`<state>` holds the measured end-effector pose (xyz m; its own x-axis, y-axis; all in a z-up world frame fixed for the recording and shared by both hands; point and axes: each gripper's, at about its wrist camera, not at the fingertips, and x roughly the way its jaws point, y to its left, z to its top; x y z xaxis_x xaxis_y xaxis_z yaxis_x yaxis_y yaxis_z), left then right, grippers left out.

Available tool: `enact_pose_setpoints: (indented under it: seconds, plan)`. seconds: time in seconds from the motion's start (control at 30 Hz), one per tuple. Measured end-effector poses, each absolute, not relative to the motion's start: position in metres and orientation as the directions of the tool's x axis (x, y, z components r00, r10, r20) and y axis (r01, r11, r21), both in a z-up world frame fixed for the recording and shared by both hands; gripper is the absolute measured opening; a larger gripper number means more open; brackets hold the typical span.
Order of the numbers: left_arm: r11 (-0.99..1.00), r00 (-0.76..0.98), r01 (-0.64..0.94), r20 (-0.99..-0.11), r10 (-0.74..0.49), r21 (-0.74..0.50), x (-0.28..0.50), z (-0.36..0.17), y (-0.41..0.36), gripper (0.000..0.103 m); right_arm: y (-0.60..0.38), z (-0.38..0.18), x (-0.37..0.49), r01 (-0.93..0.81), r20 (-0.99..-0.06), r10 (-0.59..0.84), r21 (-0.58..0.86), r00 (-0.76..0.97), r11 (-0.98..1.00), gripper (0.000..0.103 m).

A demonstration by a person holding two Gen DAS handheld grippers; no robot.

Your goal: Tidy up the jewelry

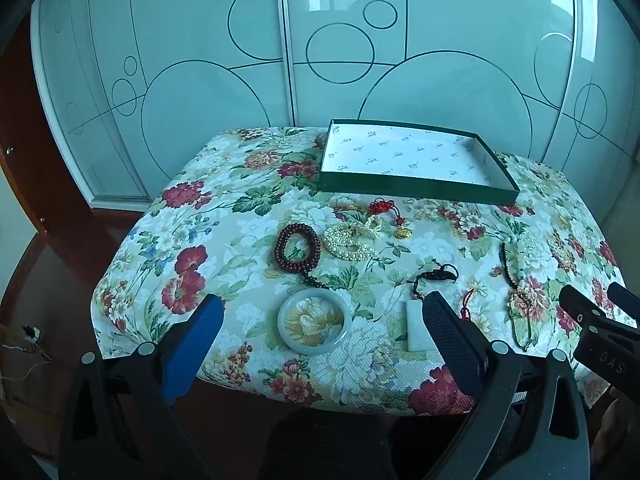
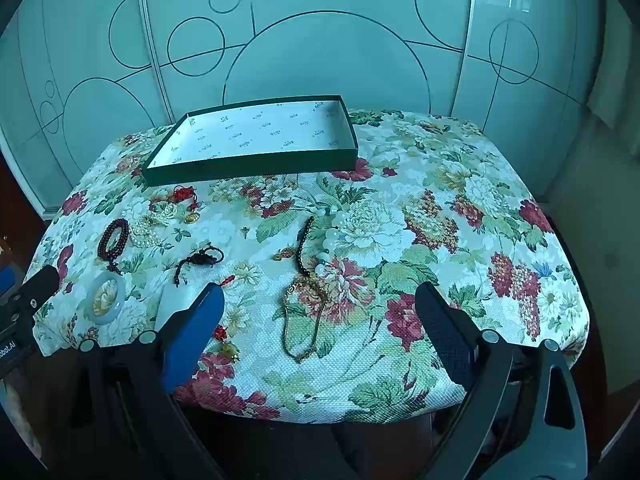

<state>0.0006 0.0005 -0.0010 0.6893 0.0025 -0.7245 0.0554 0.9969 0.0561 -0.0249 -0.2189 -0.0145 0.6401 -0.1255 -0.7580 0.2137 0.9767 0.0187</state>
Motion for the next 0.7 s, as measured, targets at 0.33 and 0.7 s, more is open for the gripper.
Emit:
enact_pose_setpoints:
  seconds: [0.33, 0.7]
  plan:
    - [0.997, 0.681, 0.061, -0.732, -0.009, 0.045, -0.0029, -0.0034, -0.0025, 0.099, -0.2182, -0.0145, -0.0249, 0.214, -0.758, -0.127, 0.018, 0.64, 0.977, 0.096]
    - [0.996, 0.677, 0.069, -0.736, -0.006, 0.055, -0.0017, -0.0073, -0.0043, 0.099, -0.2179, -0.0139, -0.0248, 0.214, -0.758, -0.126, 0.019, 0.64, 0.977, 0.096]
